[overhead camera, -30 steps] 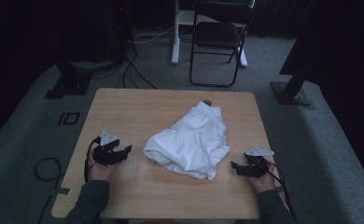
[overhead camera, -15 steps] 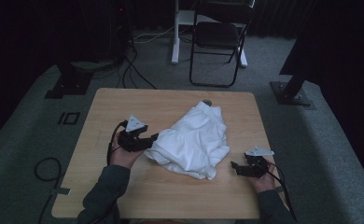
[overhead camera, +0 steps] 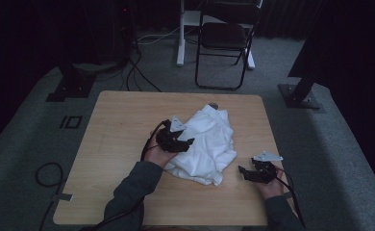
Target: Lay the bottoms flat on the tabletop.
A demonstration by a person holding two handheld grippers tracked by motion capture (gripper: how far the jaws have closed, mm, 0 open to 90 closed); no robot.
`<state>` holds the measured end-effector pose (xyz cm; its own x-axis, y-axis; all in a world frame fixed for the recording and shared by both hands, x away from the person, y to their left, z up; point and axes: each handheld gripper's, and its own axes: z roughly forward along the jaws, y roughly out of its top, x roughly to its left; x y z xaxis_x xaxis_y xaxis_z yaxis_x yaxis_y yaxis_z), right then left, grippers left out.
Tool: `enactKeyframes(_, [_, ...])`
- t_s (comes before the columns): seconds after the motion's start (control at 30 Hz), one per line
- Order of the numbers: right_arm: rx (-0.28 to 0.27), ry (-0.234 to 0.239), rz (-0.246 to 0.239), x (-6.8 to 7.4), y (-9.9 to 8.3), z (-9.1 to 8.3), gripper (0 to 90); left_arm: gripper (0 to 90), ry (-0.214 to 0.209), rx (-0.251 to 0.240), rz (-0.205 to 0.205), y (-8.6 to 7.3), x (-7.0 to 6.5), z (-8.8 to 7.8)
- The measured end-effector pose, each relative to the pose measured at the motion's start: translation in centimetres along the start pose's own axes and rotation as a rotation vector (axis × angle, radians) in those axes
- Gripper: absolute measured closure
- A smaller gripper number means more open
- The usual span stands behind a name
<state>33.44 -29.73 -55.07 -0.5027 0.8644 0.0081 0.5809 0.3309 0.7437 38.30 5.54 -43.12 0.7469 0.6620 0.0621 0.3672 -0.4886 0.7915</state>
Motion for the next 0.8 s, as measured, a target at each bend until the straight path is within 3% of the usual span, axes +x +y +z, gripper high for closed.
enactKeyframes(0.17, [-0.002,0.000,-0.001,0.1,0.0,0.0,28.2,36.9,-0.005,0.017,0.016,0.4,-0.3,2.0])
enactKeyframes(0.2, [-0.002,0.000,-0.002,0.2,0.0,0.0,28.2,33.8,-0.002,0.040,0.015,0.3,-0.2,3.2])
enactKeyframes(0.33, [-0.003,0.006,-0.008,0.4,0.1,0.1,28.2,27.0,0.033,0.132,0.022,-0.6,0.3,5.7])
enactKeyframes(0.4, [-0.002,0.008,-0.012,0.5,0.1,0.1,28.2,37.2,0.032,0.173,-0.002,-1.3,1.0,6.3])
enactKeyframes(0.43, [-0.002,0.009,-0.012,0.5,0.1,0.1,28.2,47.2,0.035,0.182,-0.014,-1.6,1.4,6.3])
enactKeyframes(0.53, [-0.002,0.008,-0.011,0.5,0.1,0.1,28.4,71.4,0.024,0.170,-0.062,-2.4,2.8,5.6])
enactKeyframes(0.63, [-0.004,0.011,-0.013,0.6,0.1,0.1,30.4,78.5,0.019,0.150,-0.120,-3.1,4.1,4.5])
enactKeyframes(0.8, [-0.008,0.016,-0.018,0.7,0.1,0.0,35.5,79.1,0.014,0.108,-0.258,-5.2,7.0,1.4])
